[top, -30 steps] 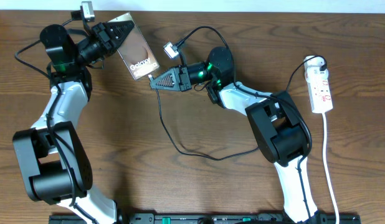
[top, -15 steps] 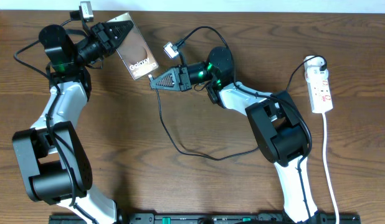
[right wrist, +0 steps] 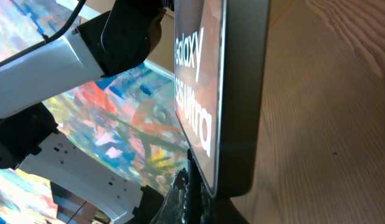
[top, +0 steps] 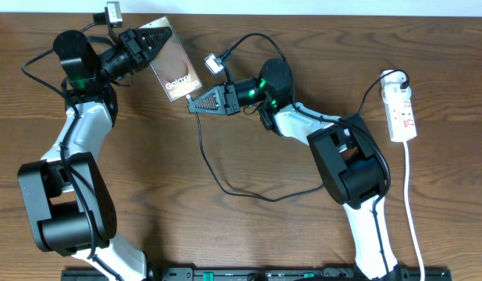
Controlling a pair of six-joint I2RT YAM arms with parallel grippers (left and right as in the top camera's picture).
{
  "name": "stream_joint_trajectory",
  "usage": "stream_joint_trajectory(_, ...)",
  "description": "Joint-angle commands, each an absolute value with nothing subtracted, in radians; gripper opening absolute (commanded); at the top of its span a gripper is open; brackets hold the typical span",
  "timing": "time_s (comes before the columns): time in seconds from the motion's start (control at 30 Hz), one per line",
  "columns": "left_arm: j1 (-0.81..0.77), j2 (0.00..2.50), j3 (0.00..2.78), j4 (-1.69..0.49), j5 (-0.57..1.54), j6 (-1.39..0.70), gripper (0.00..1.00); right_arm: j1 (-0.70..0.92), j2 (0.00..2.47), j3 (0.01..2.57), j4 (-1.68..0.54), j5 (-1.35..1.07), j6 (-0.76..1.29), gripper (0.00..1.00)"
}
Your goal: Plug charger to phone and switch on socket
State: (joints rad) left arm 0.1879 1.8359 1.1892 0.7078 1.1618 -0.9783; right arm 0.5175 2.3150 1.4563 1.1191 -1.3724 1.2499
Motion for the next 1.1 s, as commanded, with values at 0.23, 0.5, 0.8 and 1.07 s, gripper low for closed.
stream_joint_trajectory(0.23,0.179,1.816,1.195,0.720,1.230,-0.970,0.08,0.525,2.306,1.473,1.122,-1.350,1.248,0.01)
stream_joint_trajectory(0.5,0.177,1.816,1.195,0.720,1.249,-0.970,0.07,0.525,2.306,1.473,1.122,-1.326,1.264,0.01)
stream_joint_trajectory(0.8,0.177,1.816,1.195,0.720,1.250,-0.970,0.07,0.525,2.306,1.473,1.122,-1.292,1.316,0.01)
stream_joint_trajectory(1.07,0.177,1.816,1.195,0.720,1.270,-0.969,0.07,0.524,2.306,1.473,1.156,-1.274,1.357,0.01)
